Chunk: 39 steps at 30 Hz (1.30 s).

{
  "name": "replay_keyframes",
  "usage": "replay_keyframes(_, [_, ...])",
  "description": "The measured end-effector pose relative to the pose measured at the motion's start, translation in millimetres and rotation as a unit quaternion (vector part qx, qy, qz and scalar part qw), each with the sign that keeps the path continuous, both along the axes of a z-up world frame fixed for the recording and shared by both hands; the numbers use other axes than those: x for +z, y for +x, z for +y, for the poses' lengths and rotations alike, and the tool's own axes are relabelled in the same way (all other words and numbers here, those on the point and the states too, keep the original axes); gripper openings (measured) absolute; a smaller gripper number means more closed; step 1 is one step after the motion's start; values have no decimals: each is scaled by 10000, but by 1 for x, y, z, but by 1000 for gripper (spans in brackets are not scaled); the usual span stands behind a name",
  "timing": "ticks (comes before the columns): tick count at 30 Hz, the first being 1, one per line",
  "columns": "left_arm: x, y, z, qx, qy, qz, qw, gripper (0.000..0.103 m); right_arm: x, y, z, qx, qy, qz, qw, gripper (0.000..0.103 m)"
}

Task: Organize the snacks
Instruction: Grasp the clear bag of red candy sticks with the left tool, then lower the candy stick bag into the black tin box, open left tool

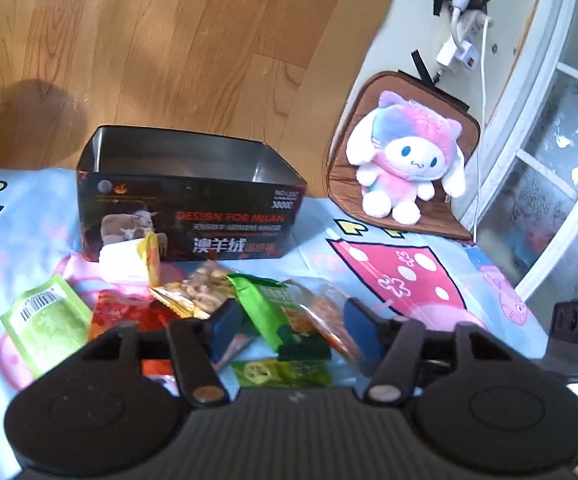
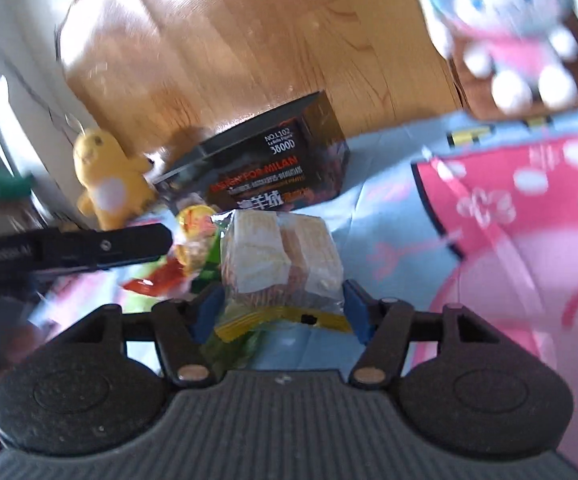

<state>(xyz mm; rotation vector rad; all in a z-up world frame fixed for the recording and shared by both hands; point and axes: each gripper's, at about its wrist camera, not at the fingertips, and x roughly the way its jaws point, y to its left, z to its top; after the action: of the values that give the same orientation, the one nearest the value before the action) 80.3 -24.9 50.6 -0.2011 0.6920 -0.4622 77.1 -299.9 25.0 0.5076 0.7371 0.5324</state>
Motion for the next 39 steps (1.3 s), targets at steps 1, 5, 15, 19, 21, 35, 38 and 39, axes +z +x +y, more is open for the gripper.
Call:
replay_keyframes(1, [0,0,-3,-34,8,48,10000,67,-3,-3,-8,29,442,162,9989,66])
replay_keyframes(5, [-2,8,-14,-290,-378,449,9979,81,-9,-20,-19,-17,1157,266,9929,66])
replay_keyframes(15, [15,13,-21,-416,-618,187,9970,47,45,-45,50,0,-1097,-1648,9802,65])
replay_keyframes(19, [35,32,-1,-180,-705,-66,9973,47,60,-14,61,215,-1218,-1940,9732,65])
replay_keyframes(21, [43,49,11,-10,-797,-117,9968,47,66,10,67,342,-1228,-2012,9712,65])
replay_keyframes(35, [14,152,67,861,-966,290,9912,53,58,106,133,241,-1949,-2159,9565,79])
replay_keyframes(38, [14,140,74,877,-907,138,9919,60,52,91,132,202,-1976,-2268,9535,79])
replay_keyframes(39, [15,137,75,956,-802,116,9921,78,52,92,135,199,-2068,-2287,9511,79])
